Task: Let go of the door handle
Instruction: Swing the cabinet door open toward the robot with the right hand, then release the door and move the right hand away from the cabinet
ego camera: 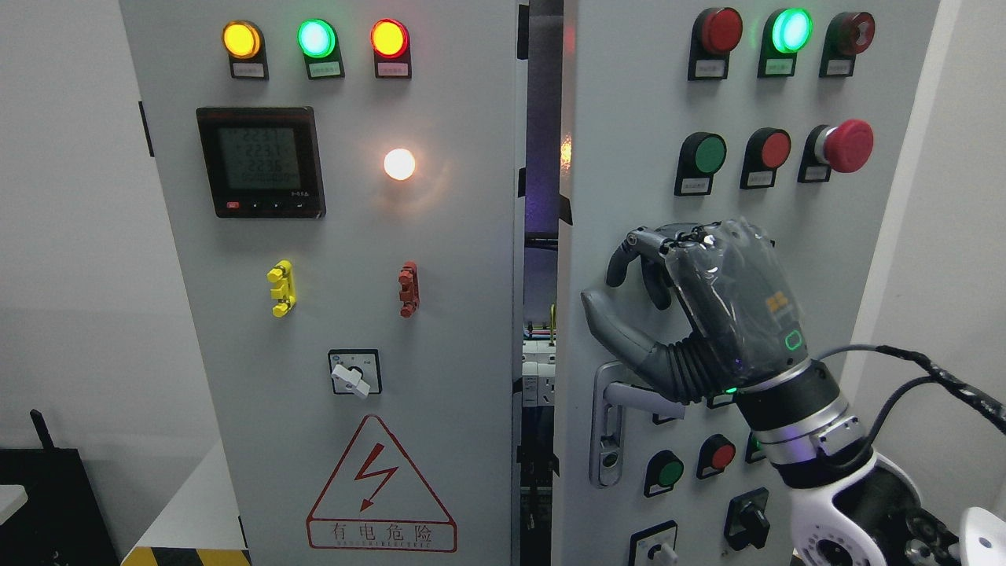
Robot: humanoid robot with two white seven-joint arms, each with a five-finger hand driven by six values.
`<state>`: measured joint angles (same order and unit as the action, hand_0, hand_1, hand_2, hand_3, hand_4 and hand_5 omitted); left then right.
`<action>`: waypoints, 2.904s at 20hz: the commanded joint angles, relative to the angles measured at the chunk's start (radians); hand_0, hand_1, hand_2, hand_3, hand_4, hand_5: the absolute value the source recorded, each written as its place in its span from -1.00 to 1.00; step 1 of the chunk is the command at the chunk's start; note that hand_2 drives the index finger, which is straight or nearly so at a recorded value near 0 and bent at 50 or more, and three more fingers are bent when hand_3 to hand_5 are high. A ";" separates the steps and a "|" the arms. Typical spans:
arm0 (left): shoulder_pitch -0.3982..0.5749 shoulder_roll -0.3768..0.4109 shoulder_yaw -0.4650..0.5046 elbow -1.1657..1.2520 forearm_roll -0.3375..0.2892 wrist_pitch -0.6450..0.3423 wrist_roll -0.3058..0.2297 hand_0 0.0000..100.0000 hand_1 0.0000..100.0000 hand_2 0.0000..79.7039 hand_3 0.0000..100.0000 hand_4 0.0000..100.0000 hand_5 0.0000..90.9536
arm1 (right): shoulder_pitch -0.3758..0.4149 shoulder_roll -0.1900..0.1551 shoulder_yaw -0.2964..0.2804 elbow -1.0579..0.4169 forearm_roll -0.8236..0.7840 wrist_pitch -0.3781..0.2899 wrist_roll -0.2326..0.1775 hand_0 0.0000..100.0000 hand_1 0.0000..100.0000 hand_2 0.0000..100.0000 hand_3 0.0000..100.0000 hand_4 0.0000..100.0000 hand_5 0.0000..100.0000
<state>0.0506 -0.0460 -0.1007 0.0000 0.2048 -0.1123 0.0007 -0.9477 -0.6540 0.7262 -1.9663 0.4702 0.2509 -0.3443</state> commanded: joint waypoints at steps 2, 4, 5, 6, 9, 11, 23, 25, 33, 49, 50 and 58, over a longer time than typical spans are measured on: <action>0.000 0.000 0.001 -0.031 -0.001 0.000 0.001 -0.76 -0.22 -1.00 -1.00 -1.00 -1.00 | 0.040 0.030 -0.096 -0.045 0.037 -0.010 0.005 0.06 -0.36 0.24 1.00 0.89 0.94; 0.000 0.000 -0.001 -0.031 0.001 0.000 0.001 -0.76 -0.22 -1.00 -1.00 -1.00 -1.00 | 0.049 0.033 -0.113 -0.051 0.073 -0.044 0.004 0.06 -0.36 0.24 1.00 0.89 0.94; 0.000 0.000 0.001 -0.031 -0.001 0.000 0.001 -0.76 -0.22 -1.00 -1.00 -1.00 -1.00 | 0.059 0.042 -0.128 -0.057 0.085 -0.060 0.005 0.06 -0.36 0.24 1.00 0.89 0.94; 0.000 0.000 0.000 -0.031 -0.001 0.000 0.001 -0.76 -0.22 -1.00 -1.00 -1.00 -1.00 | 0.073 0.048 -0.142 -0.068 0.093 -0.074 0.005 0.06 -0.36 0.24 1.00 0.89 0.94; 0.000 0.000 0.001 -0.031 -0.001 0.000 0.001 -0.76 -0.22 -1.00 -1.00 -1.00 -1.00 | 0.102 0.062 -0.186 -0.089 0.107 -0.088 0.005 0.06 -0.36 0.25 1.00 0.89 0.94; 0.000 0.000 -0.001 -0.031 -0.001 0.000 0.001 -0.76 -0.22 -1.00 -1.00 -1.00 -1.00 | 0.122 0.068 -0.221 -0.095 0.107 -0.097 0.005 0.06 -0.36 0.26 1.00 0.89 0.94; 0.000 0.000 -0.001 -0.031 -0.001 0.000 0.001 -0.76 -0.22 -1.00 -1.00 -1.00 -1.00 | 0.236 0.088 -0.426 -0.115 0.123 -0.257 0.008 0.07 -0.37 0.31 1.00 0.89 0.94; 0.000 0.000 0.001 -0.031 -0.001 0.000 0.001 -0.76 -0.22 -1.00 -1.00 -1.00 -1.00 | 0.241 0.096 -0.444 -0.117 0.123 -0.269 0.007 0.07 -0.37 0.31 1.00 0.89 0.94; 0.000 0.000 -0.001 -0.031 -0.001 0.000 0.001 -0.76 -0.22 -1.00 -1.00 -1.00 -1.00 | 0.325 0.112 -0.594 -0.118 0.123 -0.389 0.007 0.07 -0.37 0.33 1.00 0.89 0.95; 0.000 0.000 -0.001 -0.031 -0.001 0.000 0.001 -0.76 -0.22 -1.00 -1.00 -1.00 -1.00 | 0.560 0.151 -0.967 -0.016 0.116 -0.479 0.010 0.08 -0.37 0.35 1.00 0.89 0.95; 0.000 0.000 0.001 -0.031 0.001 0.000 0.001 -0.76 -0.22 -1.00 -1.00 -1.00 -1.00 | 0.566 0.166 -0.991 0.006 0.114 -0.479 0.010 0.08 -0.37 0.35 1.00 0.89 0.95; 0.000 0.000 0.000 -0.031 0.001 0.000 0.001 -0.76 -0.22 -1.00 -1.00 -1.00 -1.00 | 0.719 0.230 -1.152 0.193 0.108 -0.479 -0.001 0.08 -0.40 0.34 1.00 0.88 0.94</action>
<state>0.0506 -0.0460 -0.1007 0.0000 0.2049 -0.1122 0.0007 -0.3360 -0.4884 -0.1992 -1.9485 0.5827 -0.2278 -0.3386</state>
